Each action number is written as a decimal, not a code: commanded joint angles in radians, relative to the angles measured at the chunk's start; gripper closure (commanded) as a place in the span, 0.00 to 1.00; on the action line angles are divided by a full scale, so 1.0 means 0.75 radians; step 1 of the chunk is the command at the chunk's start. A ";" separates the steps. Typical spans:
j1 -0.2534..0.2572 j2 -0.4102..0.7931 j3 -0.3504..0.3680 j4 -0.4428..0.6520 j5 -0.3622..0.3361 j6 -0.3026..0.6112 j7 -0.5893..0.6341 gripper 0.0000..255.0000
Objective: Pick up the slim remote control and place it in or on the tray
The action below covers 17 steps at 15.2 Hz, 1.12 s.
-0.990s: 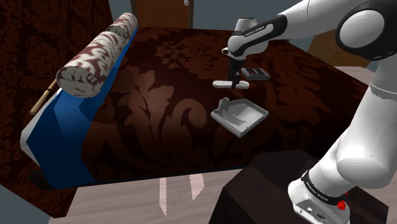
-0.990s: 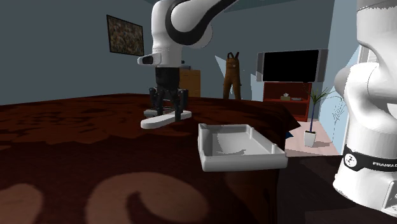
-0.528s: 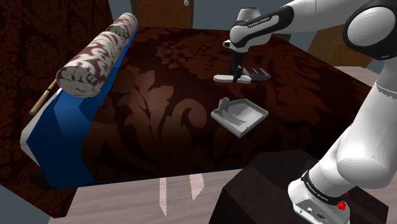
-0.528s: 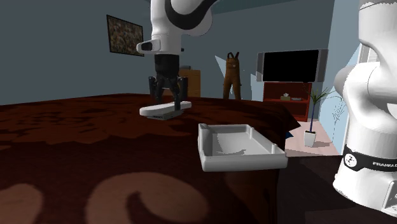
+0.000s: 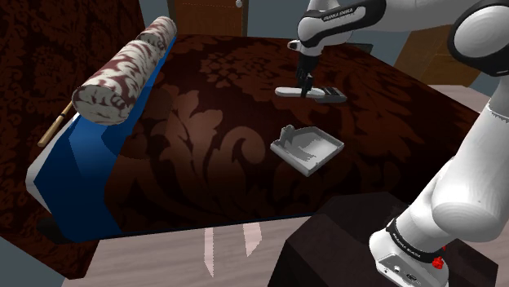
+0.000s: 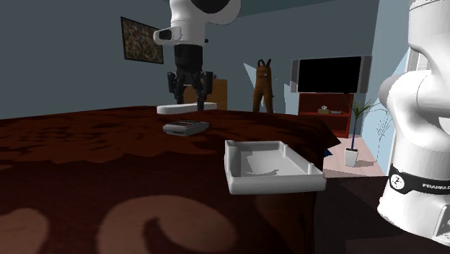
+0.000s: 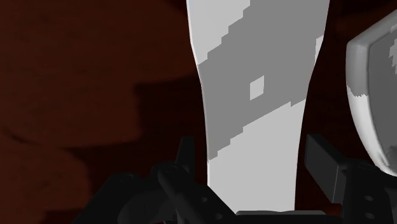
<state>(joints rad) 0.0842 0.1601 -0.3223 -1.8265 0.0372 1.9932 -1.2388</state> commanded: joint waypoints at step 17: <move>0.106 -0.667 0.148 -0.636 -0.179 -0.018 0.335 1.00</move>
<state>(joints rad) 0.1581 -0.2996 -0.2275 -2.2790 -0.0926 1.9960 -1.0130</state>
